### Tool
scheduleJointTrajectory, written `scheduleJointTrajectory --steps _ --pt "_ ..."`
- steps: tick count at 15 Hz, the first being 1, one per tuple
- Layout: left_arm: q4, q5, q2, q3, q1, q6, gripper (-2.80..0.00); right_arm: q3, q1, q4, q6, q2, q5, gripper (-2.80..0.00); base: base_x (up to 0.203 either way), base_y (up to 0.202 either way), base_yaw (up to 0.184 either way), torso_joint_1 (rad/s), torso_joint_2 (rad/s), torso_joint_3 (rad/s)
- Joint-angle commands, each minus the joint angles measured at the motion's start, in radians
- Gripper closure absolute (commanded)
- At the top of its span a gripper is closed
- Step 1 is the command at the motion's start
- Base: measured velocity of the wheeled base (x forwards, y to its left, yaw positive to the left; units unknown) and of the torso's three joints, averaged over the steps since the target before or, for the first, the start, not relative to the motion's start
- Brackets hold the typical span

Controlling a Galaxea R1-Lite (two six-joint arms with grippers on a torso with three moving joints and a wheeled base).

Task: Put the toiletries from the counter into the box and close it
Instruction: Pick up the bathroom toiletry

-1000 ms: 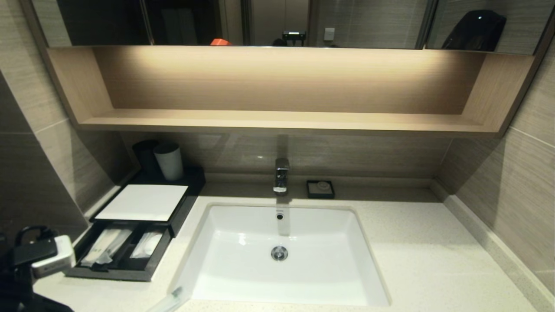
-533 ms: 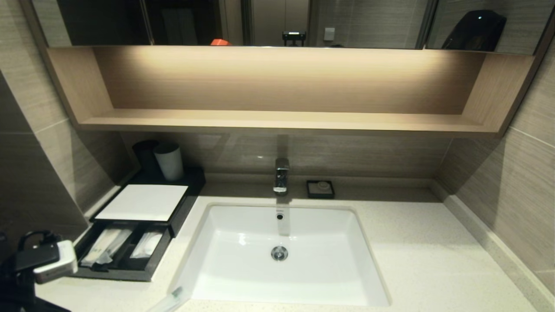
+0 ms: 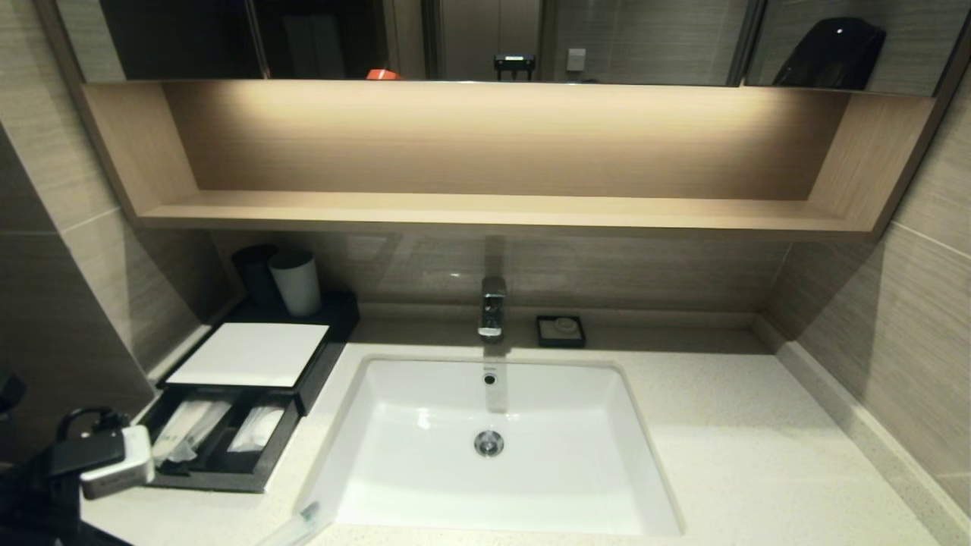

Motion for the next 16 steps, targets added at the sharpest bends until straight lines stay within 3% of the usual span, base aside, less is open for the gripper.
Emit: scheduleJointTrajectory --steps 1,4,5,16 --pt "0.001 0.018 0.023 0.006 -0.05 -0.003 0.0 0.0 0.0 0.0 0.0 -0.001 0.0 0.0 0.0 0.0 0.0 0.0 0.0 0.0" --pt "-0.022 0.023 0.014 0.014 -0.064 -0.006 0.0 0.0 0.0 0.0 0.0 -0.001 0.0 0.0 0.0 0.0 0.0 0.0 0.0 0.0" --pt "-0.024 0.023 0.011 0.021 -0.064 -0.006 -2.8 0.0 0.0 0.0 0.0 0.0 0.0 0.0 0.0 0.0 0.0 0.0 0.0 0.0" --pt "-0.098 0.016 0.025 0.105 -0.061 -0.003 -2.8 0.0 0.0 0.0 0.0 -0.002 0.0 0.0 0.0 0.0 0.0 0.0 0.0 0.0"
